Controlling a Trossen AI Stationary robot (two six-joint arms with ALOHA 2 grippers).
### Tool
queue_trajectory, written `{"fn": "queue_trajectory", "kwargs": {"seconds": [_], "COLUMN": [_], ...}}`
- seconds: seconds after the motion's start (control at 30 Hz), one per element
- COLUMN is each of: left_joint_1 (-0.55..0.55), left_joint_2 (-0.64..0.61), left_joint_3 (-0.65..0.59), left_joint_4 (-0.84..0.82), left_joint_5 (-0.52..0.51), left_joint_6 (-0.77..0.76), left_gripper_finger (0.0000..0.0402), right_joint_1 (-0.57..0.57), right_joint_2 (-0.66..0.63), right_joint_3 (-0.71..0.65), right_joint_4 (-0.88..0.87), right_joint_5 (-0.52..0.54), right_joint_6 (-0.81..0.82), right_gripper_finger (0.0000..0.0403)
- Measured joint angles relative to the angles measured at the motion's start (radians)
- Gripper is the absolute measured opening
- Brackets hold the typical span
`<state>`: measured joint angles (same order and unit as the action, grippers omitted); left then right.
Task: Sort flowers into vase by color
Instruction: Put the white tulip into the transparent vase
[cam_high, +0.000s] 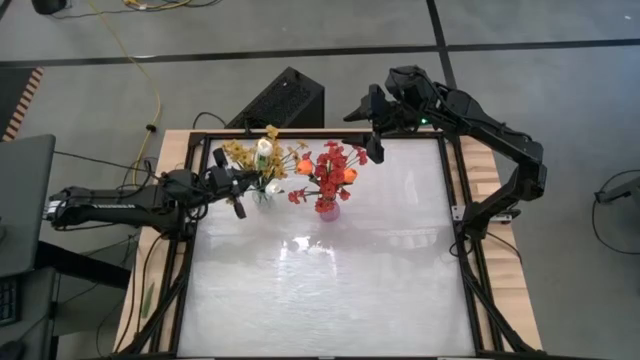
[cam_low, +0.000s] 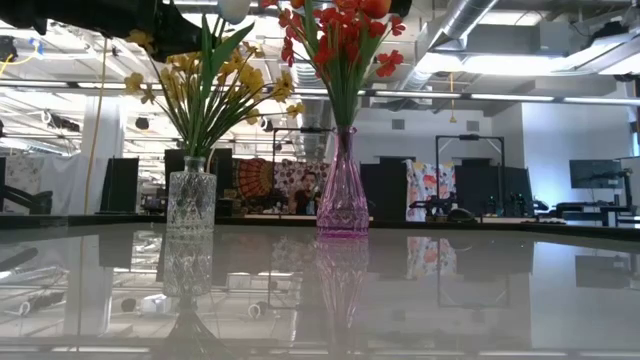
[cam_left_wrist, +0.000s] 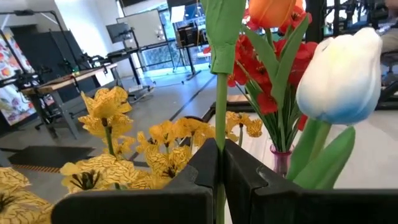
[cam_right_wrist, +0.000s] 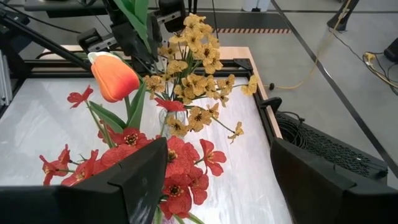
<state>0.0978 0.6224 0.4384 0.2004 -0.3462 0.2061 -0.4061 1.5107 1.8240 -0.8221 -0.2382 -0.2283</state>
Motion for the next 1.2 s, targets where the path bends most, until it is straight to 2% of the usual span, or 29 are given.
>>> {"fn": "queue_trajectory", "kwargs": {"seconds": [0.07, 0.3, 0.63, 1.2], "left_joint_1": [0.000, 0.000, 0.000, 0.000], "left_joint_2": [-0.001, -0.002, -0.002, -0.001], "left_joint_3": [-0.020, -0.183, -0.214, -0.214], "left_joint_4": [0.023, 0.266, 0.191, 0.103], "left_joint_5": [0.000, -0.041, -0.111, -0.126], "left_joint_6": [-0.012, -0.051, -0.069, -0.149], "left_gripper_finger": [0.0000, 0.0000, 0.0000, 0.0000], "right_joint_1": [0.000, 0.000, 0.000, -0.002], "right_joint_2": [0.000, 0.000, 0.000, 0.000], "right_joint_3": [0.000, 0.000, 0.000, 0.000], "right_joint_4": [0.000, 0.000, -0.002, -0.001], "right_joint_5": [0.000, 0.000, 0.000, 0.000], "right_joint_6": [0.000, 0.003, 0.002, -0.019], "right_gripper_finger": [0.0311, 0.0311, 0.0311, 0.0311]}}
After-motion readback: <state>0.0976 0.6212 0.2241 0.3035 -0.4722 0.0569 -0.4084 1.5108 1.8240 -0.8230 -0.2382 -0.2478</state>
